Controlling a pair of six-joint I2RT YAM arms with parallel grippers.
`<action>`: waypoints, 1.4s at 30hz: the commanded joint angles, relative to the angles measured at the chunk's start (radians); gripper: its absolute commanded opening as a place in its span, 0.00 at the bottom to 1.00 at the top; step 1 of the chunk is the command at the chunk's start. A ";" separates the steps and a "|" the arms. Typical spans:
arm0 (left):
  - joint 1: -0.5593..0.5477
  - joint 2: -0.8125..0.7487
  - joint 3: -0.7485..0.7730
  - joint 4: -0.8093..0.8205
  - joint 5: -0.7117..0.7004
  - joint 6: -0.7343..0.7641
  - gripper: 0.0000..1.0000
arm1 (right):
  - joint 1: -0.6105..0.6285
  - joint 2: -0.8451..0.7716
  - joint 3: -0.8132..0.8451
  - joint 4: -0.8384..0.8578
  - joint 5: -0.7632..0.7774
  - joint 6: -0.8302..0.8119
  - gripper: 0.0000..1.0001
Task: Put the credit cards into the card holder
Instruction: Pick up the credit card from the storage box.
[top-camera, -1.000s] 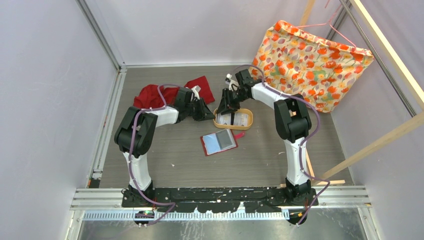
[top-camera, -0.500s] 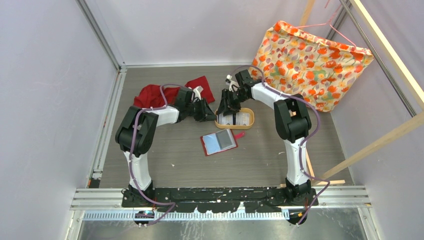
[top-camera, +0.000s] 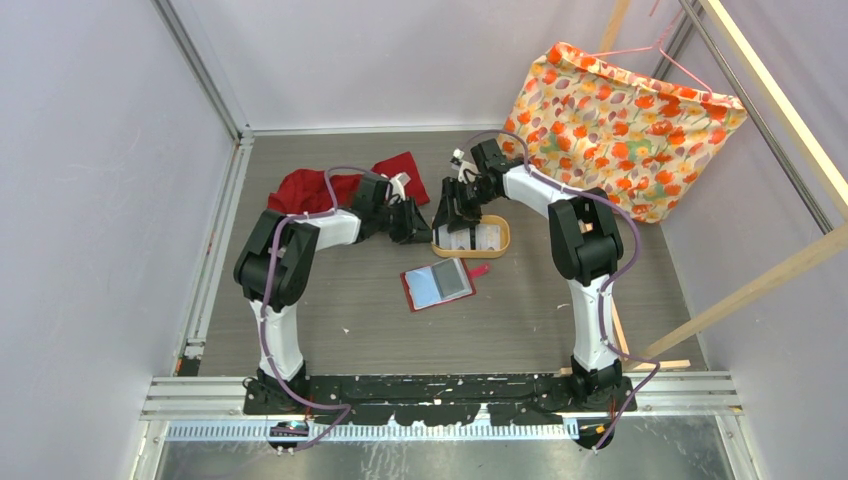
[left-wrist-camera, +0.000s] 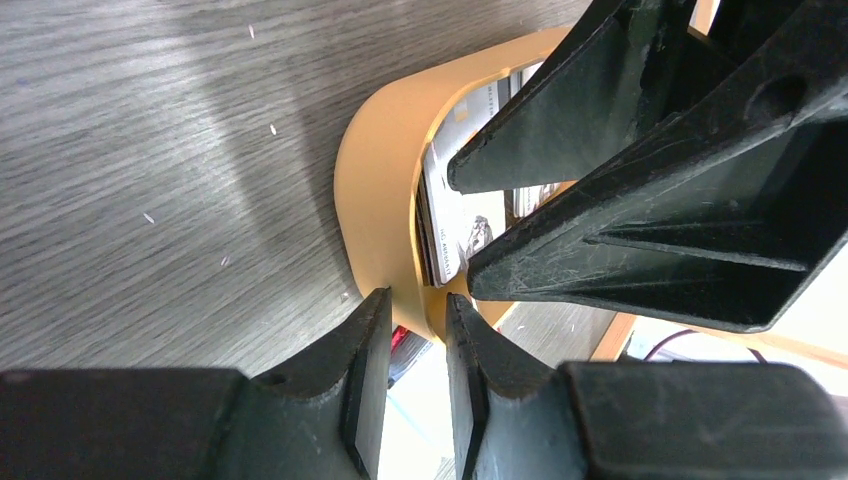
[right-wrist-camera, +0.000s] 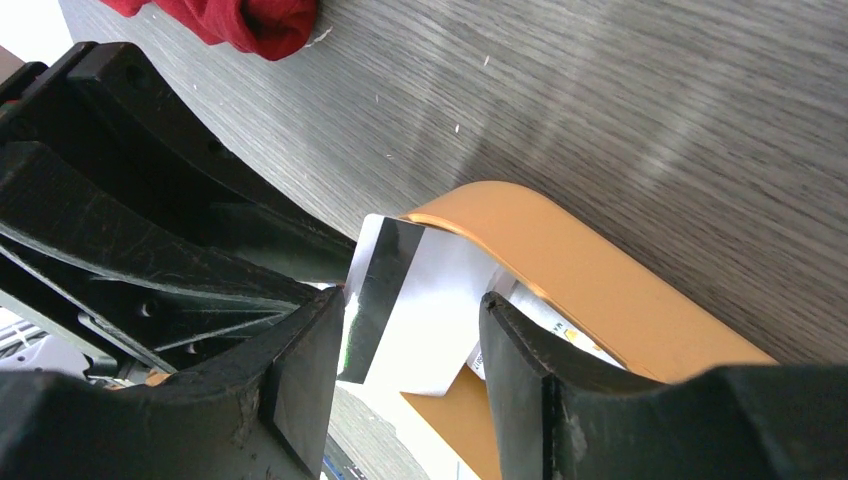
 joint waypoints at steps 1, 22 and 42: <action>-0.019 0.004 0.041 0.006 0.057 0.007 0.28 | 0.006 -0.070 0.013 0.010 -0.023 -0.008 0.57; -0.011 0.003 -0.005 0.151 0.149 -0.141 0.32 | -0.046 -0.080 -0.068 0.104 -0.147 0.079 0.49; -0.011 0.068 0.026 0.130 0.151 -0.172 0.33 | -0.065 -0.088 -0.119 0.120 -0.207 0.086 0.61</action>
